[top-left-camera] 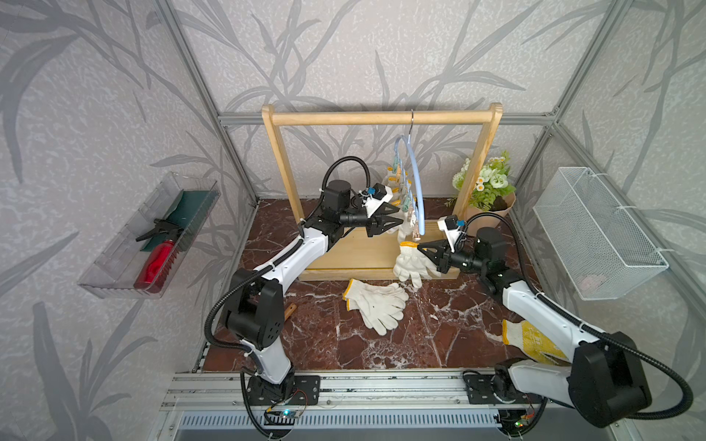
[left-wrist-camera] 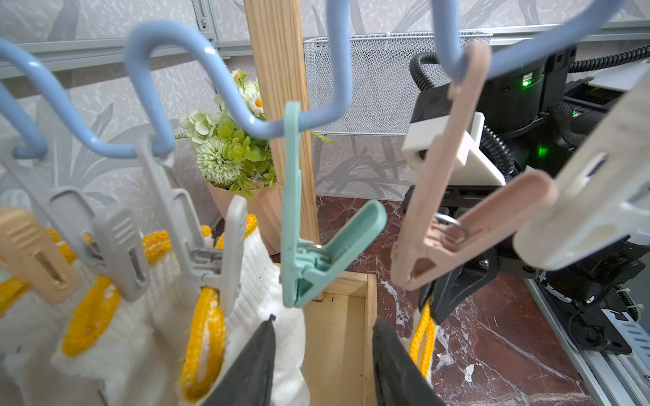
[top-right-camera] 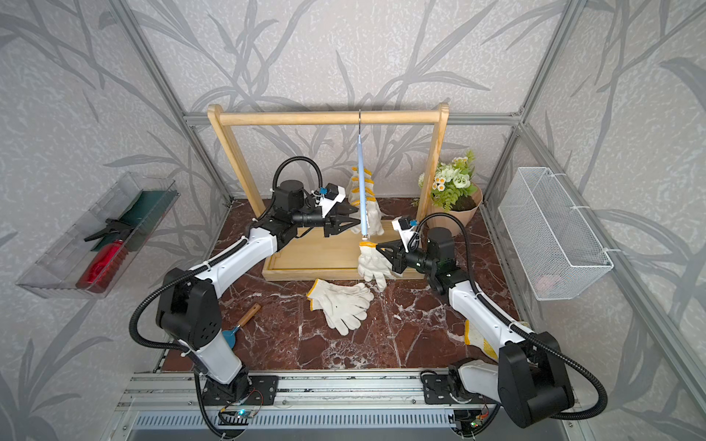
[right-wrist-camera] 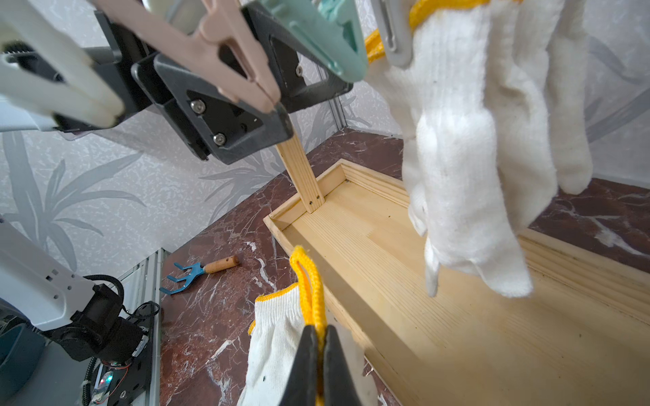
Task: Clip the gloves onto a hanger to dry
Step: Open the clamp at the hanger.
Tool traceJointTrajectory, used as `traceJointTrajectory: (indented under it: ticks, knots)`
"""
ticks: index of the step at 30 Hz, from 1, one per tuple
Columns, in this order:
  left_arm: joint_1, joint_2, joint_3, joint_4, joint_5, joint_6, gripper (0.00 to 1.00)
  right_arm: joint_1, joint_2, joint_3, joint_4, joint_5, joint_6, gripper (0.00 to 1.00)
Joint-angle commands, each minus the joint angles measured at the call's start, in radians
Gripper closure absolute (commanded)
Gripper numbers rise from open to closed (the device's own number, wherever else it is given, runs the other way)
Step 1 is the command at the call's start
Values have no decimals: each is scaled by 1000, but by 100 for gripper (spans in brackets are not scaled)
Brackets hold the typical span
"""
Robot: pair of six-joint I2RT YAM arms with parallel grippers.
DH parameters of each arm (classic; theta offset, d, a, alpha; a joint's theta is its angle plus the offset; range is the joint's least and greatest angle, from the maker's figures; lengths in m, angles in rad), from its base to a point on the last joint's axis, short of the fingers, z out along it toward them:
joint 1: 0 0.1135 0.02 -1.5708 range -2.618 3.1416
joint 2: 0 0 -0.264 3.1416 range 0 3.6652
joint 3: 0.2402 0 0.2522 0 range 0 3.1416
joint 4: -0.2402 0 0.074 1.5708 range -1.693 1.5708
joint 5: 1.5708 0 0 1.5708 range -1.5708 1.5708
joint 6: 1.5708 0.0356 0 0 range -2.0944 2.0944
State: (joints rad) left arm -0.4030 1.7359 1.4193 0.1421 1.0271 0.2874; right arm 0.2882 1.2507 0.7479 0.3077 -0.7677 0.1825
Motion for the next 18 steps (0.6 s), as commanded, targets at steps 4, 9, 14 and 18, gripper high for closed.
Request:
traceJointTrajectory:
  ticks: [4,9,14,18]
  knots:
    - [3,22,29,117,41,-25,56,-4,9,44,-14,1,-2,100]
    - [3,36,25,209,62,-100,56,-3,10,46,-13,-1,0,100]
    - [1,53,21,318,69,-195,56,-4,9,47,-18,-4,-6,100]
    - [-8,58,24,333,35,-204,56,-4,3,43,-21,-5,-6,100]
